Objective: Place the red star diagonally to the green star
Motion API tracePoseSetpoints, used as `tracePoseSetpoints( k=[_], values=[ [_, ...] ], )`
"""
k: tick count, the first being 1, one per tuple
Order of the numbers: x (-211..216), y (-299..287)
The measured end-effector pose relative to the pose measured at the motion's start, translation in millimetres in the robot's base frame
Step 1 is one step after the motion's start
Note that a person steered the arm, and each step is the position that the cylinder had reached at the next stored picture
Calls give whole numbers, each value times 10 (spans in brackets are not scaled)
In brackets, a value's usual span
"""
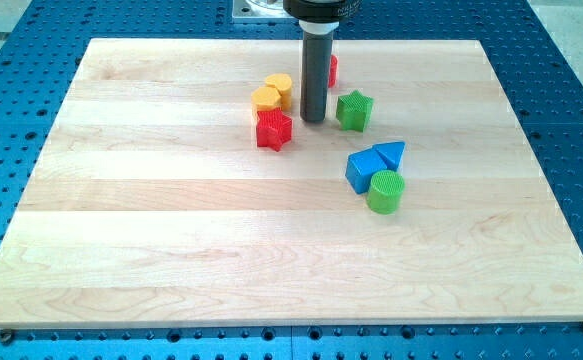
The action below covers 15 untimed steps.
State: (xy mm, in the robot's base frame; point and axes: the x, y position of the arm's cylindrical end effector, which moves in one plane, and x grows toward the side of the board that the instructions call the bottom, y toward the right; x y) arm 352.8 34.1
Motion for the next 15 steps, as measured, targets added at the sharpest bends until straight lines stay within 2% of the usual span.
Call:
tracePoseSetpoints(
  k=[1,4,6,8,10,11,13,15],
  values=[
    [109,93],
    [175,-261],
    [313,-91],
    [563,-242],
    [562,-170],
    [220,-137],
    [99,-137],
    [-198,-156]
  ],
)
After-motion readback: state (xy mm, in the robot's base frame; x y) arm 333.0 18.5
